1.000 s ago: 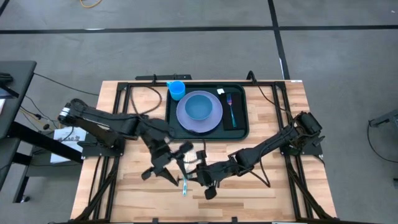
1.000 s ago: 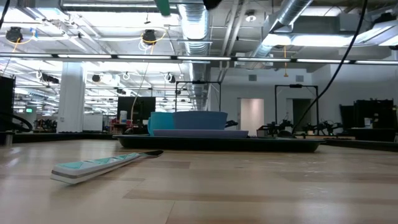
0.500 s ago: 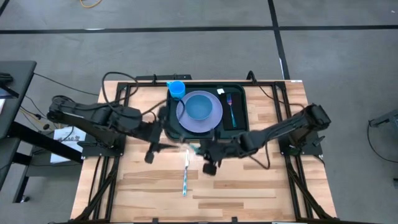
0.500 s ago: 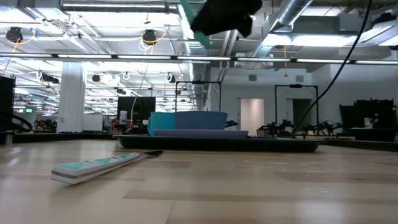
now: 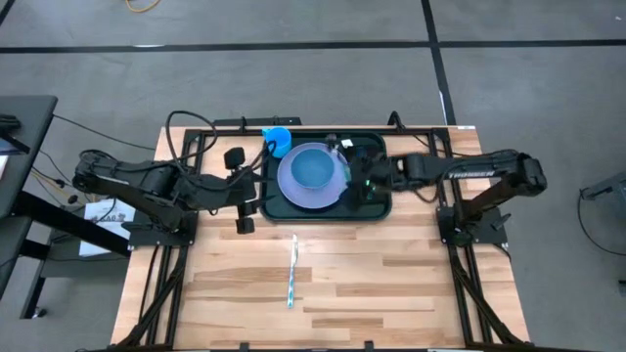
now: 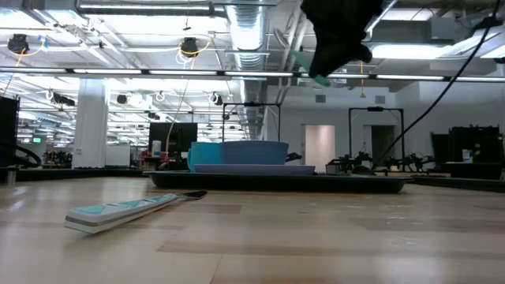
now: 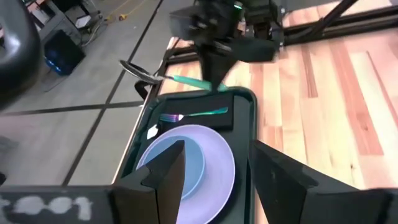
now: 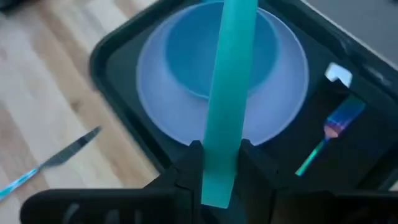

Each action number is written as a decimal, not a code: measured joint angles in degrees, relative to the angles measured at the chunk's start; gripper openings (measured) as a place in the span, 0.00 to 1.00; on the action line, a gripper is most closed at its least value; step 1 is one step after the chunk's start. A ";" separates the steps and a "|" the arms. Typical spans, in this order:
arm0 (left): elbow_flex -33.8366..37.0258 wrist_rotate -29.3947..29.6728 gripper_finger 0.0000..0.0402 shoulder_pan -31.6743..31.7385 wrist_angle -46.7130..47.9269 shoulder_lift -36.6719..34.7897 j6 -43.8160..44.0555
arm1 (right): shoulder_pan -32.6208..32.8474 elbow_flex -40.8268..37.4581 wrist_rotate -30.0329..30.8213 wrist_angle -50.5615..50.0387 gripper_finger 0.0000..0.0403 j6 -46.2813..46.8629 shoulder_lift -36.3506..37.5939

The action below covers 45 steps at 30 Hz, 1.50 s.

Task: Set up tray
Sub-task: Put the spoon on top of the table napkin to the left of the table fork on the tray

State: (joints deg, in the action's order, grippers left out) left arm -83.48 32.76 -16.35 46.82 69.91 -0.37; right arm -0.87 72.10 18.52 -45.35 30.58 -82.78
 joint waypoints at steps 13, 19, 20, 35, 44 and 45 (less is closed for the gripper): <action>0.00 1.06 0.42 -0.01 2.56 0.04 0.14 | -19.93 -13.61 -15.42 3.63 0.16 3.13 1.92; 0.00 0.95 0.42 -0.01 3.71 0.04 0.18 | -24.34 -19.92 -22.21 9.78 0.16 5.45 1.51; 0.00 0.95 0.42 -0.01 3.86 0.04 0.28 | -24.70 -20.57 -23.28 10.67 0.16 5.97 0.83; 0.00 -0.95 0.42 -0.01 3.87 0.07 1.22 | -28.62 -21.28 -34.22 15.93 0.16 8.21 -11.56; 0.00 -1.50 0.42 -0.01 3.90 0.07 1.22 | -28.54 -21.27 -38.32 16.29 0.16 11.80 -11.96; 0.00 -1.50 0.42 -0.01 3.90 0.07 1.21 | -28.54 -21.27 -38.85 16.20 0.16 12.01 -11.96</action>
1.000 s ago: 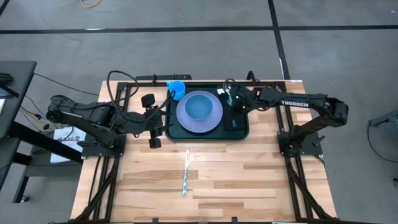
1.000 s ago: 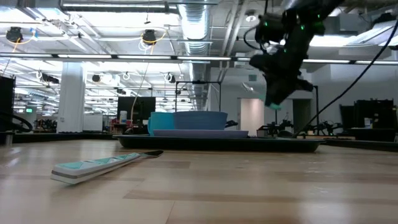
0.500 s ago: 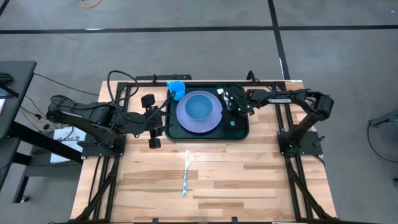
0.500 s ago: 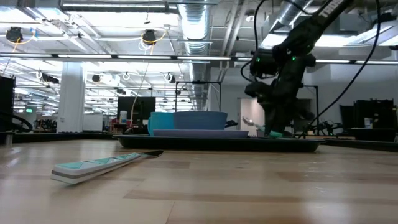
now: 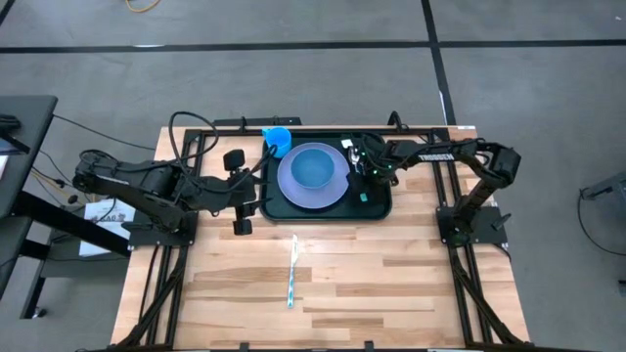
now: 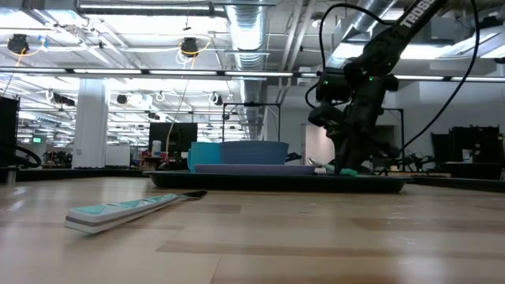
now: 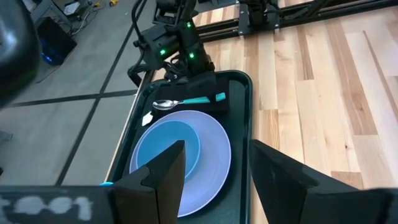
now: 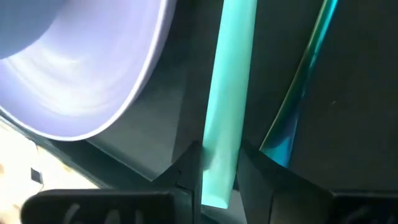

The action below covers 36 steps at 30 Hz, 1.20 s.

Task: Set up tray
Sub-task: Put the spoon on top of the table napkin to the left of the table fork on the tray

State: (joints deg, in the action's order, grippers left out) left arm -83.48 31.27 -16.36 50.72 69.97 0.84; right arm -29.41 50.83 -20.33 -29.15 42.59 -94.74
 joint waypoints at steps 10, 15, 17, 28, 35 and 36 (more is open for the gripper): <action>0.00 -0.94 0.41 0.00 0.00 0.00 0.00 | -0.01 0.00 -1.33 -0.41 0.16 2.62 -0.20; 0.00 -0.96 0.41 0.00 -0.01 0.00 0.01 | 0.00 0.00 -2.13 -0.37 0.16 3.02 -0.20; 0.00 -0.96 0.41 0.00 -0.02 0.00 0.01 | 0.00 0.00 -2.11 -0.34 0.16 3.04 -0.20; 0.00 -0.94 0.41 0.00 -0.28 0.00 0.02 | -1.11 0.00 -2.10 0.09 0.16 3.54 -0.20; 0.00 -0.94 0.41 0.00 -0.45 0.00 0.22 | -0.28 0.00 -1.87 0.53 0.16 3.54 -0.20; 0.00 -0.94 0.41 0.00 -0.46 0.00 0.30 | -0.22 0.00 -1.85 0.51 0.16 3.54 -0.22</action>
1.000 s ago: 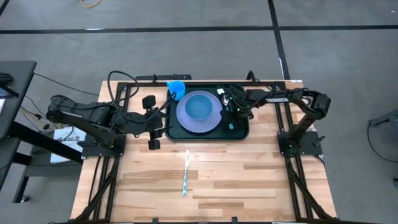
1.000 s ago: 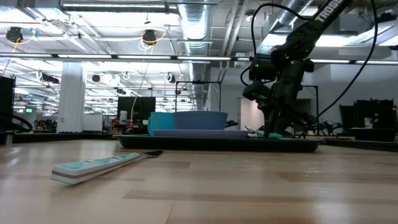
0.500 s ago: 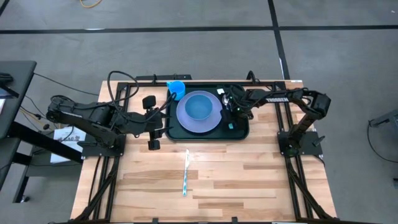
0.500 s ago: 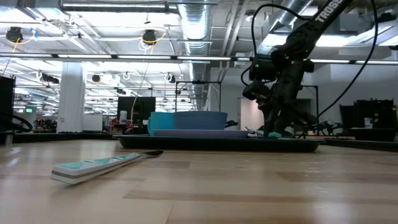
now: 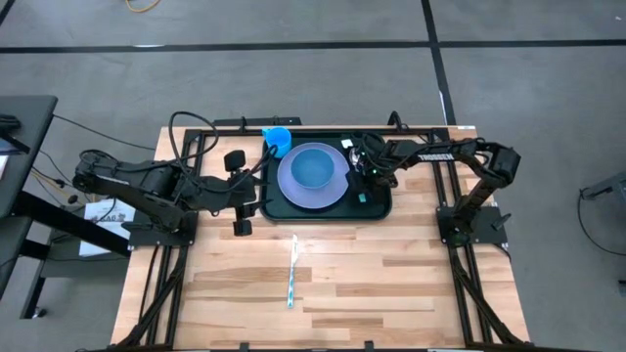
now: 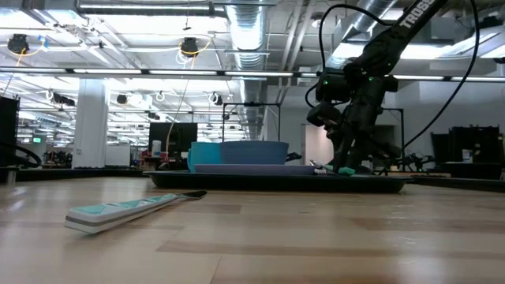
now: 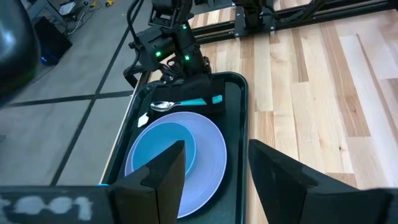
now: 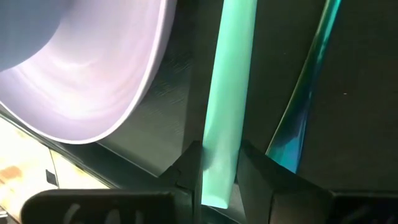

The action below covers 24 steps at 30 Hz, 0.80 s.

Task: Set up tray
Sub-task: Put the spoon on top of the table napkin to the left of the table fork on the tray

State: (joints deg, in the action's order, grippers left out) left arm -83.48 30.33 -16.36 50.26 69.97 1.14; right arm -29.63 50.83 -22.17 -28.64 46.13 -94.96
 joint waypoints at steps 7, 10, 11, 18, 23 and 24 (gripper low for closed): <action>0.00 0.00 0.42 0.00 -0.11 0.00 0.20 | 0.71 0.00 0.63 -0.06 0.16 0.24 0.00; 0.00 0.00 0.42 0.00 -0.26 0.00 0.28 | 0.63 0.00 1.09 -0.21 0.16 0.42 0.00; 0.00 0.00 0.42 0.00 -0.28 0.00 0.50 | 0.61 0.00 1.22 -0.20 0.16 0.42 -0.02; 0.00 0.00 0.42 0.00 -0.57 0.00 0.66 | 0.64 0.14 1.31 0.24 0.16 0.87 -1.12; 0.00 -0.09 0.42 0.00 -0.55 0.00 1.17 | 1.39 1.97 -0.47 0.23 0.16 -1.05 -6.81; 0.00 -0.09 0.42 0.00 -0.55 0.00 1.18 | 1.42 2.73 -1.04 0.09 0.16 -1.98 -7.91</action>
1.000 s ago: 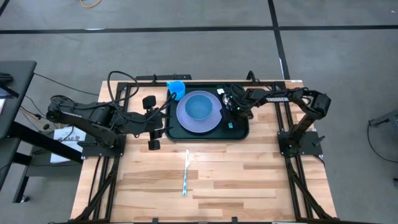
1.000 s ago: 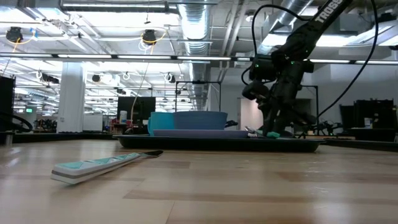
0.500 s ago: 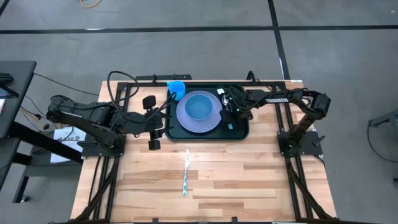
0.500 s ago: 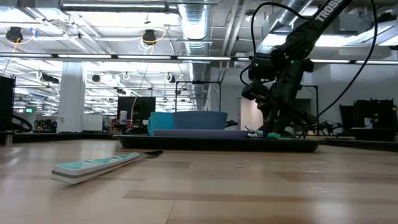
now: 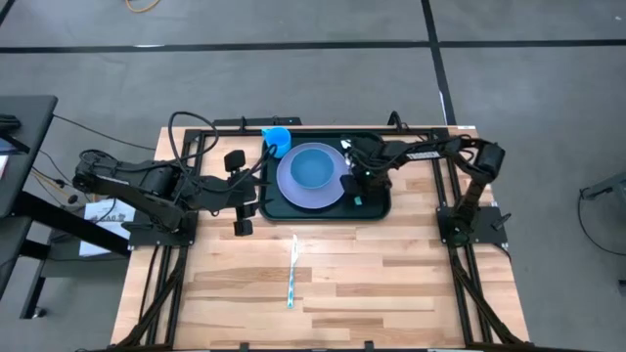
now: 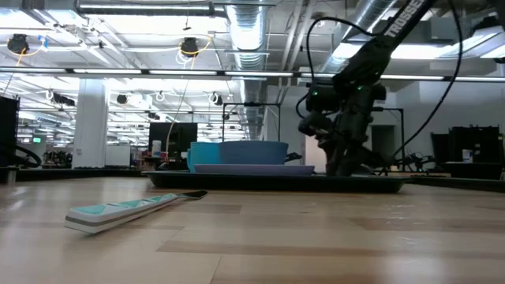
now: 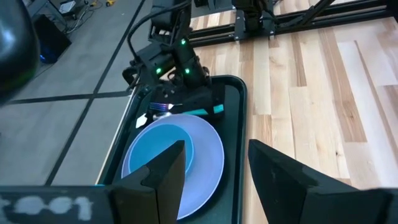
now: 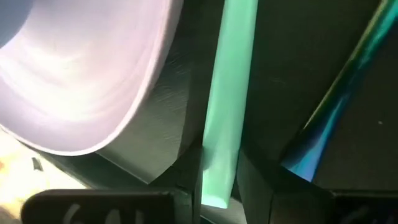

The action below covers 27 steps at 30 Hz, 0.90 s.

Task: Set up tray
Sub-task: Put the spoon on top of the table napkin to the left of the table fork on the tray

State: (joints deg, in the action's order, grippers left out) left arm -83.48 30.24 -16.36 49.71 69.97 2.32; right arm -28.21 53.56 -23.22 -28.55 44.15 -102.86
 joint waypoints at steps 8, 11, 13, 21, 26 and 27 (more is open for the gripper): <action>0.02 -1.00 0.42 -0.02 0.37 0.02 0.82 | -0.20 6.60 -0.17 -3.25 0.17 -1.39 -3.32; 0.01 -2.00 0.42 -0.02 0.46 0.02 0.82 | -0.23 7.79 1.08 -4.81 0.17 -0.90 -3.29; 0.02 -2.03 0.42 -0.02 0.48 0.00 0.82 | -0.31 8.09 1.37 -4.90 0.17 -0.06 -3.39; 0.02 -2.30 0.42 -0.02 0.46 0.02 0.77 | -0.26 8.13 2.49 -4.83 0.20 2.47 -3.40; 0.01 -2.95 0.42 -0.02 0.45 0.02 0.80 | 0.22 8.13 2.93 -3.68 0.21 3.49 -3.40; 0.02 -2.95 0.42 -0.02 0.44 0.00 0.80 | 0.35 8.13 3.00 -3.49 0.21 3.47 -3.40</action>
State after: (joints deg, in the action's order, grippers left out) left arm -83.46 27.29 -16.38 50.15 69.98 3.11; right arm -27.86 61.69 -20.21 -32.04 47.62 -106.26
